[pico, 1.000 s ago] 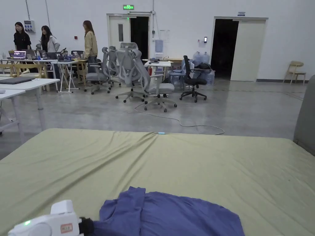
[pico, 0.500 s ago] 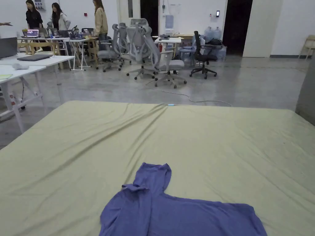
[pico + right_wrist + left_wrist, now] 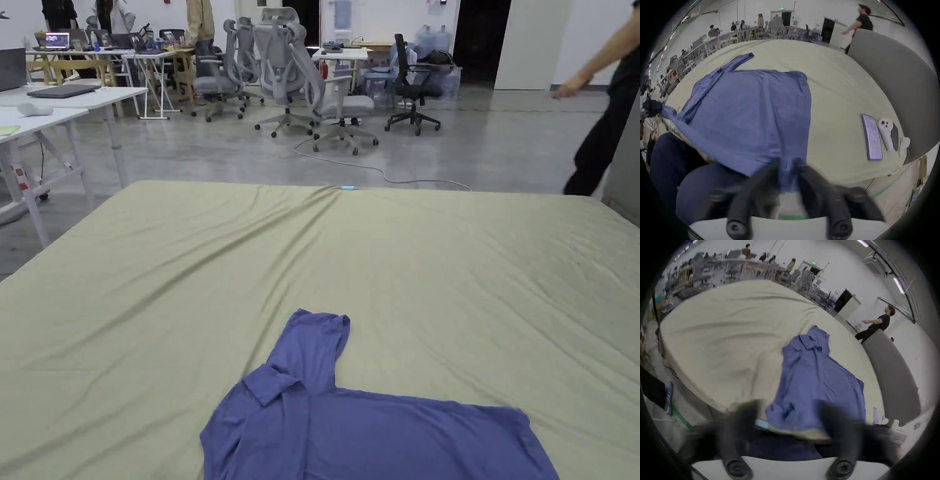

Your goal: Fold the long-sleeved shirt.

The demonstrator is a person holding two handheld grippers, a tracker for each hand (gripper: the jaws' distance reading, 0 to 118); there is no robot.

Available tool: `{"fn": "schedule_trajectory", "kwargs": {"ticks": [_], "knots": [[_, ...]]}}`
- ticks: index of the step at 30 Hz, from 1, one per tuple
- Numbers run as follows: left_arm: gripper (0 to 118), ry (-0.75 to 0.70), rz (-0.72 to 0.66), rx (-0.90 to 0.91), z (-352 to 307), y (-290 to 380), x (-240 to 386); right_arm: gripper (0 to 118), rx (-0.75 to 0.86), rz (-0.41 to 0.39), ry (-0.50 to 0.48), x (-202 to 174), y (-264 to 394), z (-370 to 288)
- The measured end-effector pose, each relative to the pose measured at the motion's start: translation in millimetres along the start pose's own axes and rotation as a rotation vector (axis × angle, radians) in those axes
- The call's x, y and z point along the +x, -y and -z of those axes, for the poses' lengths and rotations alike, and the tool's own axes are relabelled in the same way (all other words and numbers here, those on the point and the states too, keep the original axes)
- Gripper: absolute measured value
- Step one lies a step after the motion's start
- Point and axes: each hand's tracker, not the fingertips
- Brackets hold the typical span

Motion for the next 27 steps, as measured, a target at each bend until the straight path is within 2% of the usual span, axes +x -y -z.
{"fn": "schedule_trajectory", "kwargs": {"ticks": [1, 2, 3, 6, 7, 8, 9, 10, 11, 12, 13, 14, 15, 17, 20, 24, 25, 26, 27], "knots": [[117, -0.038, 0.021, 0.035, 2, 0, 3, 118, 0.027, 0.001, 0.046, -2, -3, 1], [111, -0.045, 0.119, 0.079, -7, 0, 4, 118, 0.069, -0.015, 0.039, -1, -5, 1], [111, 0.025, 0.117, 0.129, -5, -6, 8, 114, 0.144, -0.022, 0.042, 0, -6, 2], [115, 0.04, 0.08, 0.105, -5, -7, 5, 115, 0.155, 0.081, 0.054, 1, -14, 8], [115, 0.051, 0.063, 0.089, -3, -9, 5, 106, 0.176, 0.098, 0.058, 6, -23, -17], [113, 0.058, 0.036, 0.075, 1, -11, 7, 84, 0.191, 0.124, 0.046, 7, -29, -23], [103, 0.058, 0.006, 0.047, 3, -14, 10, 44, 0.228, 0.158, 0.004, 8, -33, -28], [50, 0.082, -0.001, -0.003, 6, -23, 13, 3, 0.277, 0.189, -0.037, 10, -37, -33], [1, 0.149, -0.008, -0.024, 9, -29, 16, 3, 0.314, 0.211, -0.046, 2, -43, -34], [4, 0.179, -0.007, 0.011, 16, -35, 23, 3, 0.366, 0.218, 0.017, -3, -46, -39], [3, 0.147, 0.002, 0.019, 21, -42, 34, 3, 0.398, 0.214, 0.005, -7, -51, -41], [3, 0.127, 0.07, 0.056, 25, -53, 46, 3, 0.426, 0.211, -0.017, -10, -58, -43], [3, 0.147, 0.124, 0.046, 35, -67, 58, 3, 0.442, 0.214, -0.046, -14, -67, -39], [3, 0.186, 0.144, 0.05, 61, -99, 83, 3, 0.453, 0.215, -0.059, -21, -80, -33], [3, 0.229, 0.162, 0.047, 137, -156, 127, 3, 0.433, 0.192, -0.092, -31, -101, -14], [3, 0.166, 0.285, -0.054, 267, -237, 185, 3, 0.412, 0.193, -0.166, -38, -117, 9], [13, 0.171, 0.267, -0.057, 294, -252, 193, 3, 0.41, 0.2, -0.176, -37, -118, 13], [41, 0.161, 0.284, -0.064, 324, -271, 201, 3, 0.408, 0.207, -0.188, -36, -120, 19], [86, 0.141, 0.304, -0.072, 350, -283, 208, 3, 0.406, 0.214, -0.198, -35, -120, 23]]}}
